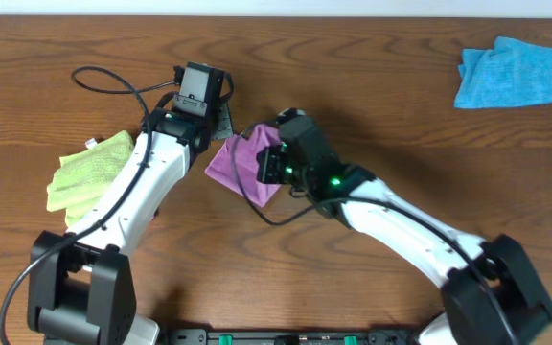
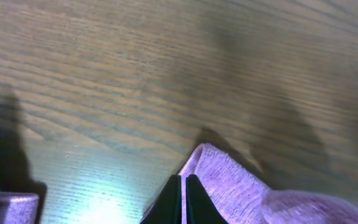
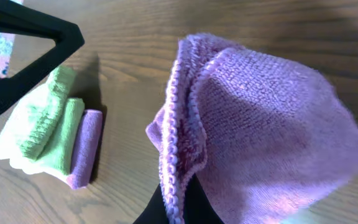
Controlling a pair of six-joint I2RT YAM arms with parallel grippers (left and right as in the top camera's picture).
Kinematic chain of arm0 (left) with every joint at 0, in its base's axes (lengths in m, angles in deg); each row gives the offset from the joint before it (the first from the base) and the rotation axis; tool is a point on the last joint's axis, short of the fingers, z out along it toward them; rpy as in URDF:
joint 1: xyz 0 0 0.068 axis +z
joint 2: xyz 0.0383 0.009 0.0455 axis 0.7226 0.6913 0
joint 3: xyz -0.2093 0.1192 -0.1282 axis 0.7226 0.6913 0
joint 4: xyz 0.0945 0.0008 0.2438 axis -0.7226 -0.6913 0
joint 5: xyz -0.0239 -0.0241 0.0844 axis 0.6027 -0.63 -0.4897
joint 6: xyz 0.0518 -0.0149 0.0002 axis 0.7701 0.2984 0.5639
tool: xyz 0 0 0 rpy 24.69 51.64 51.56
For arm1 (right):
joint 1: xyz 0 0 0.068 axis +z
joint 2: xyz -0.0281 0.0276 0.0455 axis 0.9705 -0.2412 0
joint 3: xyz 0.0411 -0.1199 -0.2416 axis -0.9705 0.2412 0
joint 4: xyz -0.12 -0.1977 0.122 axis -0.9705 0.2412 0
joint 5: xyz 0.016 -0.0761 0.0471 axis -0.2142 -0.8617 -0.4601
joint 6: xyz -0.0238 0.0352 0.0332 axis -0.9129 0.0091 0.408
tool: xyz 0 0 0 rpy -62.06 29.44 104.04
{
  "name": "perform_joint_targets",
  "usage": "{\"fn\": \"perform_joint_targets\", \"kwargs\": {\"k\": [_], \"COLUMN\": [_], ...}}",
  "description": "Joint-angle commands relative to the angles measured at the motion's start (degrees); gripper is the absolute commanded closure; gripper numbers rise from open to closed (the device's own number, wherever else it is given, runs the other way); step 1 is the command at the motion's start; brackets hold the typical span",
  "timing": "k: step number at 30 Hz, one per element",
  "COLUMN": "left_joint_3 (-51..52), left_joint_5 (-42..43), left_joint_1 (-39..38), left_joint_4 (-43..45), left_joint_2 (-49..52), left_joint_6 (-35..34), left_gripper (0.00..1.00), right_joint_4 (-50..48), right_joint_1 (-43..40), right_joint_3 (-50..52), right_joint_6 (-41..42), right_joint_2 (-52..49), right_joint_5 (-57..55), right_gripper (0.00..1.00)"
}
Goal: Fold the cloth
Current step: 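Lay the right end down over the left half of the strip, then open both grippers and lift them off the folded pink cloth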
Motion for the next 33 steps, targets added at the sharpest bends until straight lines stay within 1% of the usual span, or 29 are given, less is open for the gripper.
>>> {"fn": "perform_joint_targets", "kwargs": {"k": [1,11,17,33], "left_joint_3": [-1.36,-1.36,-1.38,-1.38], "left_joint_5": [-1.42,-1.38,-1.40,-1.42], "left_joint_1": [1.27,5.64,6.14,6.19], "left_joint_4": [-1.01,-2.43,-2.93,-4.20], "left_joint_2": [-1.33,-3.80,-5.14,-6.01], "left_joint_6": [1.09,1.07,1.07,1.09], "left_gripper": [0.94,0.94,0.94,0.94], "right_joint_4": [0.61,0.44,-1.92,-3.61], "right_joint_1": [1.68,3.91,4.79,5.22], "right_joint_3": [-3.37,-6.80,-7.87,-13.38], "right_joint_6": [-1.60,-1.62,-1.57,-2.01], "right_joint_2": [-3.08,-8.63,-11.39,-19.58], "right_joint_5": [-0.55,-1.49,-2.10,-4.09], "right_gripper": [0.99,0.99,0.99,0.99]}}
